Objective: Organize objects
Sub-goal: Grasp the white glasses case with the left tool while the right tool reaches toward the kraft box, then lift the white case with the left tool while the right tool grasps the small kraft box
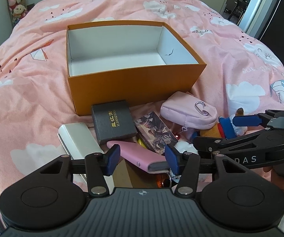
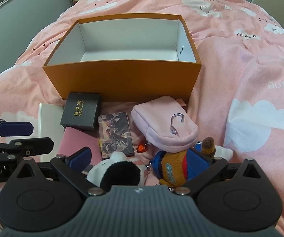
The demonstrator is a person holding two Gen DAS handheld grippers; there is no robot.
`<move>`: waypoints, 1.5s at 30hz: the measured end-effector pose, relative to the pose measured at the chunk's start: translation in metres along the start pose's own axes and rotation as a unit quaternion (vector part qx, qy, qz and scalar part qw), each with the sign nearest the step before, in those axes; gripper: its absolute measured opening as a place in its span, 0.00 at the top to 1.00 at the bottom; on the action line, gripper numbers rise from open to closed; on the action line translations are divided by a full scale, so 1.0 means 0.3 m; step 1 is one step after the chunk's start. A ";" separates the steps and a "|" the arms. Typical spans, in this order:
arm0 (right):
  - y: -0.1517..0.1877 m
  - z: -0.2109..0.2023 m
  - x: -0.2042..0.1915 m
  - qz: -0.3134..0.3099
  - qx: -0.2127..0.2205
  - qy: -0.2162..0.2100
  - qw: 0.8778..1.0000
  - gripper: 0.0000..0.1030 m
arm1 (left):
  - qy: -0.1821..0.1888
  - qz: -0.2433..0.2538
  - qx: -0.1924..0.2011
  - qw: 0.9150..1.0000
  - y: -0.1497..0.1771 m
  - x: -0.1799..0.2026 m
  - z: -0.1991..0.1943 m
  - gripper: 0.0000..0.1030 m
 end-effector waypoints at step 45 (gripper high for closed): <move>-0.184 0.292 -0.220 -0.104 -0.125 -0.181 0.970 0.55 | -0.018 -0.226 -0.137 0.964 0.058 -0.365 0.291 0.53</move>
Point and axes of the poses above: each gripper's, at about its wrist camera, not at the fingertips, and z roughly the way its jaws point, x to its right, y to its underside, the point moved 2 cm from there along z, roughly the way its jaws point, and after that the axes turned 6 degrees about -z, right-handed, at the moved point
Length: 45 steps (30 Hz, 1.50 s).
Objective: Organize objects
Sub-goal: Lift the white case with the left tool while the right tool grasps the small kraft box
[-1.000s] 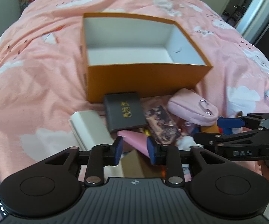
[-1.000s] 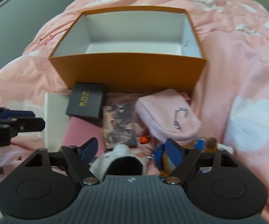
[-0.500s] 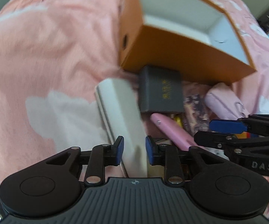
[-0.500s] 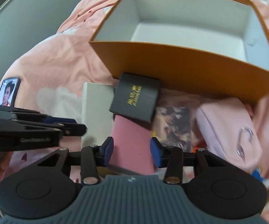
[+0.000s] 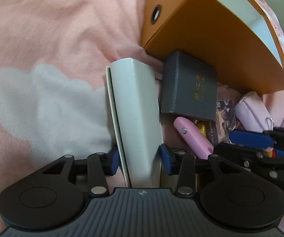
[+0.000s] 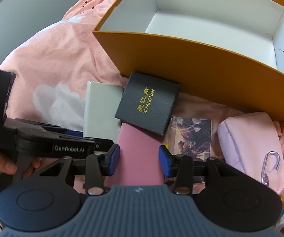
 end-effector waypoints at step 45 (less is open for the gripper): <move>0.057 0.238 -0.311 -0.224 -0.105 0.107 0.963 0.33 | 0.032 0.038 0.148 0.988 0.007 -0.025 -0.335 0.69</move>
Point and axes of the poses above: each gripper's, at about its wrist camera, not at the fingertips, and z roughly the way its jaws point, x to its right, y to its underside, the point moved 2 cm from there along z, roughly the way its jaws point, and after that the axes turned 6 degrees about -z, right-handed, at the moved point
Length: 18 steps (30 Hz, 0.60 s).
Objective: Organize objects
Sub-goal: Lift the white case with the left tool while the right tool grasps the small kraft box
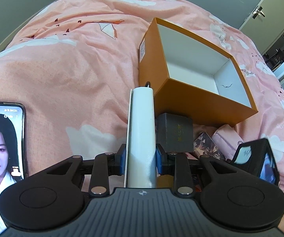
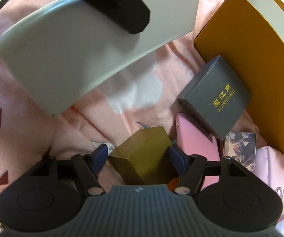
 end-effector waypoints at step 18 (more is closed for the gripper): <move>0.068 -0.071 0.143 0.125 -0.012 -0.106 0.986 0.53 | 0.002 0.025 -0.043 0.999 0.047 0.030 0.063 0.69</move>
Point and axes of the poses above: each gripper's, at about its wrist camera, not at the fingertips, and z roughly the way its jaws point, x to its right, y to its underside, the point moved 2 cm from there along z, roughly the way its jaws point, and after that the axes turned 6 degrees about -z, right-handed, at the moved point
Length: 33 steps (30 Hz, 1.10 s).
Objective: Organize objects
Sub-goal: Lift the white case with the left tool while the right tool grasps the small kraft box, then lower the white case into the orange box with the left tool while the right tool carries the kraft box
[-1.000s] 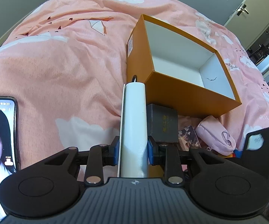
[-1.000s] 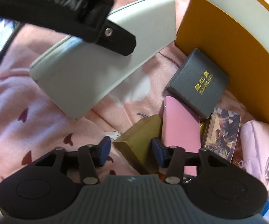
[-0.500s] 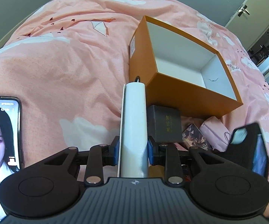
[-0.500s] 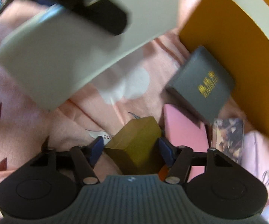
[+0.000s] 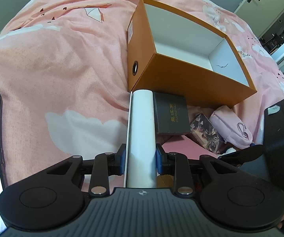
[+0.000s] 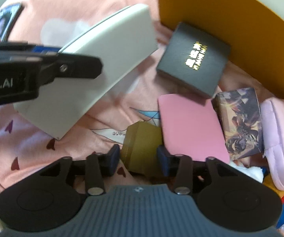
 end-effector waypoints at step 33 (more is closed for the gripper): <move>0.001 -0.248 0.150 0.081 0.082 -0.052 0.992 0.54 | 0.088 -0.017 0.054 0.994 -0.079 0.060 -0.143 0.69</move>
Point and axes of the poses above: each gripper's, at about its wrist camera, not at the fingertips, and z roughly the way its jaws point, x to its right, y to its underside, the point moved 2 cm from there along z, roughly the way its jaws point, and after that the axes turned 6 degrees about -z, right-handed, at the moved point
